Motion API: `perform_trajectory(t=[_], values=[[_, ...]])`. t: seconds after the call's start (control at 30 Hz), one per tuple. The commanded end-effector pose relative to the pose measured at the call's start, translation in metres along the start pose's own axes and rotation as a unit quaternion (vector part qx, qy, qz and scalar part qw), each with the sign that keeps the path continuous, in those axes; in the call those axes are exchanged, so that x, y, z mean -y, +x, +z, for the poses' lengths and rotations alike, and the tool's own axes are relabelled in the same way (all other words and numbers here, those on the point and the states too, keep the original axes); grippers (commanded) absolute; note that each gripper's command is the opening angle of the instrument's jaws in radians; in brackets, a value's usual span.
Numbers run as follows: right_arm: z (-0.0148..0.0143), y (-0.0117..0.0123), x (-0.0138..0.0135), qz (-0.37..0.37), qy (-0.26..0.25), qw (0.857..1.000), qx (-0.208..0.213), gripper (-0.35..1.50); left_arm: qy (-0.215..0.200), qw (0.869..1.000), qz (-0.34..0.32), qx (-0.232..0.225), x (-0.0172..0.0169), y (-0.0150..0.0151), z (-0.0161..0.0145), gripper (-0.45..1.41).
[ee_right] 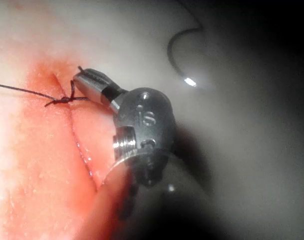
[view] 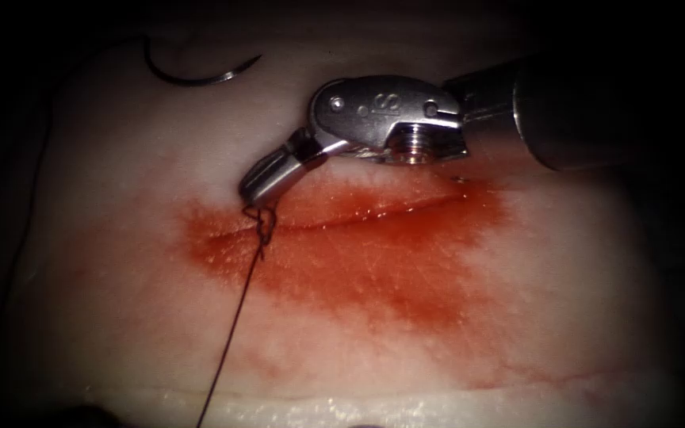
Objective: Wound Closure
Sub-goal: Pull upward on tail with right grasper and pull downward on long working end with left gripper to tighten knot
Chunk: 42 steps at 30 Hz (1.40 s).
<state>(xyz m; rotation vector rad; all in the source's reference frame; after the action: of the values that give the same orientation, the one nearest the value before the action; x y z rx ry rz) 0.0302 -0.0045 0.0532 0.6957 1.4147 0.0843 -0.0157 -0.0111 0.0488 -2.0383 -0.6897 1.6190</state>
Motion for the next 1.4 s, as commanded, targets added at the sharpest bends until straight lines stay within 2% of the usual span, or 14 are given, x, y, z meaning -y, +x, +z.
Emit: perform_trajectory(t=[0.03, 0.23, 0.57, 0.7, 1.07, 1.23, 1.4], values=[[0.0008, -0.0002, -0.0008, -0.001, -0.001, 1.000, 0.000, -0.35, -0.001, 1.000, -0.002, -0.002, -0.0002, -0.0006, 0.0007, -0.45], [0.0010, -0.0001, -0.0015, 0.001, -0.007, 1.000, 0.000, -0.35, -0.026, 1.000, -0.006, 0.003, -0.0020, -0.0002, 0.0031, -0.45], [0.0005, 0.0000, -0.0028, 0.008, -0.043, 0.999, 0.006, -0.35, -0.050, 0.999, -0.008, 0.015, -0.0021, -0.0016, 0.0050, -0.45], [0.0006, 0.0000, -0.0030, 0.009, -0.047, 0.999, 0.007, -0.35, -0.056, 0.998, -0.016, 0.021, -0.0024, -0.0026, 0.0055, -0.45], [0.0013, -0.0002, -0.0034, 0.010, -0.055, 0.998, 0.009, -0.35, -0.137, 0.988, -0.049, 0.059, -0.0050, -0.0070, 0.0069, -0.45], [0.0022, -0.0010, -0.0036, 0.012, -0.077, 0.997, 0.018, -0.35, -0.153, 0.984, -0.065, 0.071, -0.0053, -0.0090, 0.0076, -0.45], [0.0021, -0.0014, -0.0038, 0.016, -0.091, 0.995, 0.030, -0.35, -0.160, 0.982, -0.068, 0.075, -0.0051, -0.0096, 0.0078, -0.45]])
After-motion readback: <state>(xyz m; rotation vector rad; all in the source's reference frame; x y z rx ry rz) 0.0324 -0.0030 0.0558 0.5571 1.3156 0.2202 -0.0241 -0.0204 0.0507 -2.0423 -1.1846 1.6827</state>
